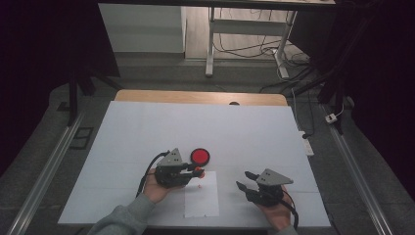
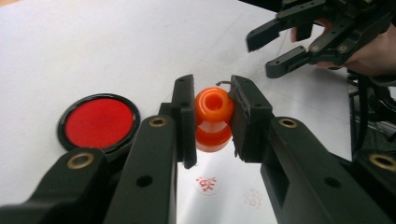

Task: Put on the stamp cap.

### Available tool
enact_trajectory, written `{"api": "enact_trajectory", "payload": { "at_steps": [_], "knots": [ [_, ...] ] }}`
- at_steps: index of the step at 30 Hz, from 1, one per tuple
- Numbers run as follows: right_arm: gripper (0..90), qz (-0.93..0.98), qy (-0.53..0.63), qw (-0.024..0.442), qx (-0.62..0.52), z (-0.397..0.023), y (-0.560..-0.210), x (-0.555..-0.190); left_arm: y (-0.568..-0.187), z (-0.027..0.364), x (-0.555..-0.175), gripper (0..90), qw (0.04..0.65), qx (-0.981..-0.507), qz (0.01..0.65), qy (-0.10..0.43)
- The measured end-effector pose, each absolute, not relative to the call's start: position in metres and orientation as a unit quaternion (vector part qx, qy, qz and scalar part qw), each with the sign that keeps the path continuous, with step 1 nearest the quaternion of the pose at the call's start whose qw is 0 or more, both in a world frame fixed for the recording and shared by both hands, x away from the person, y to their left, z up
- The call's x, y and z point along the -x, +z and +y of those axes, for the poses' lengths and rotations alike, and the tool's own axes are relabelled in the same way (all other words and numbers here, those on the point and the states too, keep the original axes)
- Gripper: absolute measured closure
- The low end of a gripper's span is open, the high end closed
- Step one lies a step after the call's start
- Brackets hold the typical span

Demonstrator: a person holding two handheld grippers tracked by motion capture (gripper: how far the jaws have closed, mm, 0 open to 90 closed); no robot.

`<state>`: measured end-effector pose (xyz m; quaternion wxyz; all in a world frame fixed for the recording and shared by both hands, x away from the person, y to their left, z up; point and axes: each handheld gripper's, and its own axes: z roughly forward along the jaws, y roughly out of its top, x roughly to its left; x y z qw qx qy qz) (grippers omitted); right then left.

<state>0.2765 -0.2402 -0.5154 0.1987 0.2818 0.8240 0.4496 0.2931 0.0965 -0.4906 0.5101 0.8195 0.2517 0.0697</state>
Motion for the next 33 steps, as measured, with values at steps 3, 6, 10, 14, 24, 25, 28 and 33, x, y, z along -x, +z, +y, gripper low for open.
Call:
{"api": "enact_trajectory", "payload": {
  "at_steps": [3,6,10,14,24,25,28,33],
  "knots": [
    [48.7,0.825,0.442,0.206,-0.285,-0.251,-0.515,-0.275,-0.487,0.101,-0.296,72.4,0.513,-0.816,0.257,0.070],
    [48.6,0.822,0.441,0.210,-0.293,-0.263,-0.516,-0.272,-0.483,0.106,-0.297,72.4,0.515,-0.814,0.261,0.070],
    [48.6,0.818,0.437,0.213,-0.307,-0.278,-0.516,-0.272,-0.480,0.114,-0.299,72.4,0.515,-0.811,0.268,0.068],
    [48.7,0.815,0.437,0.213,-0.316,-0.287,-0.516,-0.273,-0.477,0.120,-0.303,72.4,0.511,-0.812,0.274,0.069],
    [48.5,0.817,0.433,0.217,-0.313,-0.287,-0.517,-0.278,-0.471,0.134,-0.308,72.3,0.502,-0.811,0.287,0.083],
    [48.5,0.817,0.433,0.217,-0.314,-0.288,-0.517,-0.278,-0.471,0.136,-0.309,72.3,0.502,-0.811,0.290,0.082],
    [48.5,0.818,0.431,0.216,-0.314,-0.288,-0.518,-0.279,-0.470,0.140,-0.311,72.3,0.502,-0.808,0.297,0.084],
    [48.5,0.817,0.432,0.215,-0.315,-0.289,-0.518,-0.280,-0.470,0.146,-0.315,72.3,0.501,-0.803,0.308,0.093]
  ]
}}
